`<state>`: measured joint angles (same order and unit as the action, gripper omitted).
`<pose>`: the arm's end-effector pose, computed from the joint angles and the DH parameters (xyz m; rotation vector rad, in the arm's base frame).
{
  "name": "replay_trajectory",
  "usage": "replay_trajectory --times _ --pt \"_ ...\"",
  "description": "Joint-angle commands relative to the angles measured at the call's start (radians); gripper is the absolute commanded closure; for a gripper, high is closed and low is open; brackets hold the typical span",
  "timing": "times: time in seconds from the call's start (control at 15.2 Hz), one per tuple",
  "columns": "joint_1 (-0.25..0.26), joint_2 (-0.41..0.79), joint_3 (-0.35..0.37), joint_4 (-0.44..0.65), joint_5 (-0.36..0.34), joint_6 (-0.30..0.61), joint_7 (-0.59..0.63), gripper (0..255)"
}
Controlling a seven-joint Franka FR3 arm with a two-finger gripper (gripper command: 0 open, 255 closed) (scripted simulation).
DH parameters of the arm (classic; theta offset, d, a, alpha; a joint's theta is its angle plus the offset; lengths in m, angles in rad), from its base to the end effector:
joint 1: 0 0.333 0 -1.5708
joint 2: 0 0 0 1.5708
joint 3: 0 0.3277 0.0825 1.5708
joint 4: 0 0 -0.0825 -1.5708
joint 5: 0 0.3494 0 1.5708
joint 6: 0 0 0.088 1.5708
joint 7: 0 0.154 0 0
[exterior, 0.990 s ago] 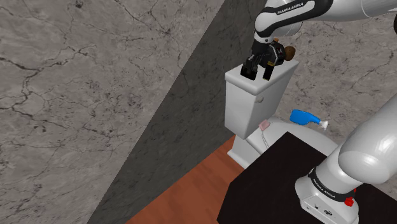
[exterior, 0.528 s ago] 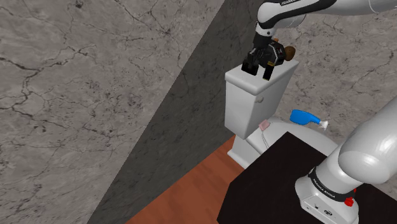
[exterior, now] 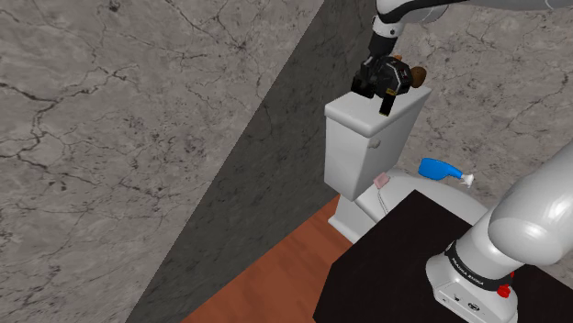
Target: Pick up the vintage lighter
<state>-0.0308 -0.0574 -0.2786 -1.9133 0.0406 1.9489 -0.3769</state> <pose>0.5001 -0.1577 0.4996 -3.1158 -0.0841 -0.1616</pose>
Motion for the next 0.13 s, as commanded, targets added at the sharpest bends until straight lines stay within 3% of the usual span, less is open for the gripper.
replay_trajectory --times 0.0,0.07 --pt "0.000 -0.002 0.000 0.014 -0.001 -0.017 0.001 255" --pt "0.000 -0.002 0.000 0.014 -0.001 -0.017 0.001 255"
